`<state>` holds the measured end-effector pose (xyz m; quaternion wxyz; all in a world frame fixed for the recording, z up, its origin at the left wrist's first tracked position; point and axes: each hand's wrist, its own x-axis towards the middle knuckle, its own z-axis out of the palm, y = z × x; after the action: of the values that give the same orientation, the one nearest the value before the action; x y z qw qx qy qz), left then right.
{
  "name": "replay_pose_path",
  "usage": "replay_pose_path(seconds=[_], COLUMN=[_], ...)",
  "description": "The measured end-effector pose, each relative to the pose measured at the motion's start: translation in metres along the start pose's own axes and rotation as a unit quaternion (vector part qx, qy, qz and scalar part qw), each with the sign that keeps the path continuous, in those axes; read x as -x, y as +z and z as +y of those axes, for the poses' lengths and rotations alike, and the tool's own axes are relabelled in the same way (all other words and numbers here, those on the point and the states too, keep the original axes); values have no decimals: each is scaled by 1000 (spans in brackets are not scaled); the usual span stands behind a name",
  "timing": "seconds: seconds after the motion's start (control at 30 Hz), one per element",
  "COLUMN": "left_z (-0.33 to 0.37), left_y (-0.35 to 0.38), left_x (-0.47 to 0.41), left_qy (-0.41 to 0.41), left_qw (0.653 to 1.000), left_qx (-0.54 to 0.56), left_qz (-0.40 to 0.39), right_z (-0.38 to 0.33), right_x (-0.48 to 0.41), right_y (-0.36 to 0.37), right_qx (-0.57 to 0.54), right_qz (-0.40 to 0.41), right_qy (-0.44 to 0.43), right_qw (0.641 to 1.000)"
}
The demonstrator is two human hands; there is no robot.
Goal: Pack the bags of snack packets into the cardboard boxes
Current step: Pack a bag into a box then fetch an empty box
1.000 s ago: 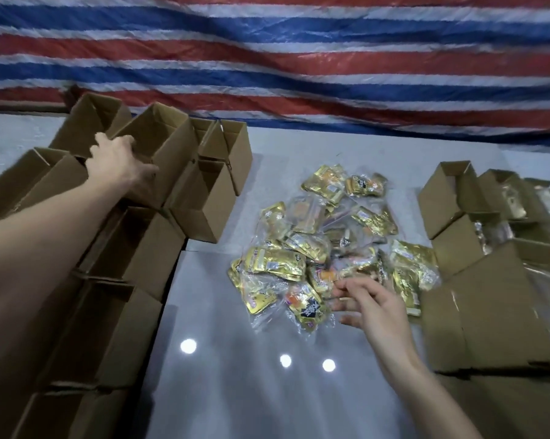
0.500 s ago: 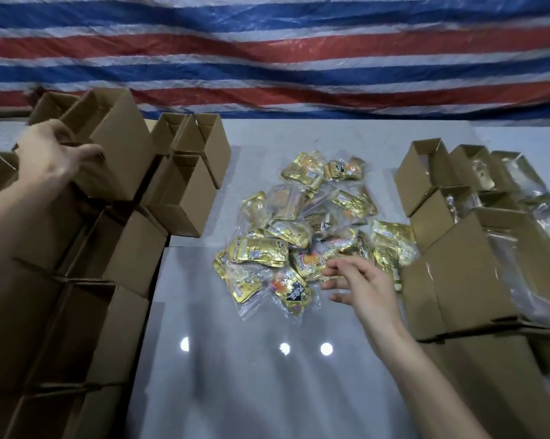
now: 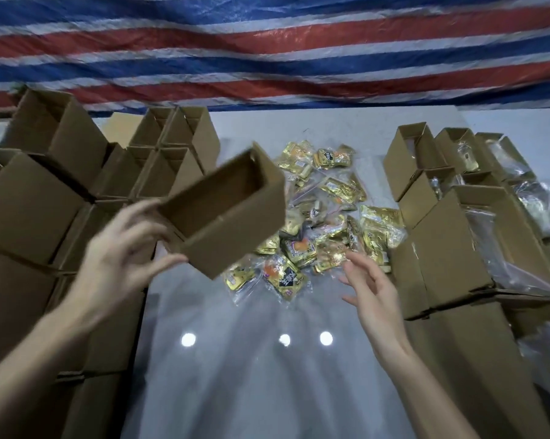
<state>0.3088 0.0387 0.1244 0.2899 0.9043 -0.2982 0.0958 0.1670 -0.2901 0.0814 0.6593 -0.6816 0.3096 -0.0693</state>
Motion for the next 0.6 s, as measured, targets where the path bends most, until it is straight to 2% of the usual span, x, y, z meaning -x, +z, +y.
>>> replay_pose_path(seconds=[0.07,0.17,0.37,0.5,0.6], left_z=[24,38,46,36,35], left_y=[34,75,145,192,219], left_x=[24,47,61,64,69], left_qy=[23,32,121,147,128], left_qw=[997,985,953,923,920], left_qx=[8,80,101,150,145], left_qz=[-72,-150,-258,-322,-340], right_z=[10,27,72,106,124], right_x=[8,15,5,-2,3], right_y=[-13,-31,-62,-69,-70], right_qx=[8,21,105,137,202], right_qz=[1,5,17,32,17], right_qy=[22,57,130,182,203], right_qw=[1000,998,986,973,958])
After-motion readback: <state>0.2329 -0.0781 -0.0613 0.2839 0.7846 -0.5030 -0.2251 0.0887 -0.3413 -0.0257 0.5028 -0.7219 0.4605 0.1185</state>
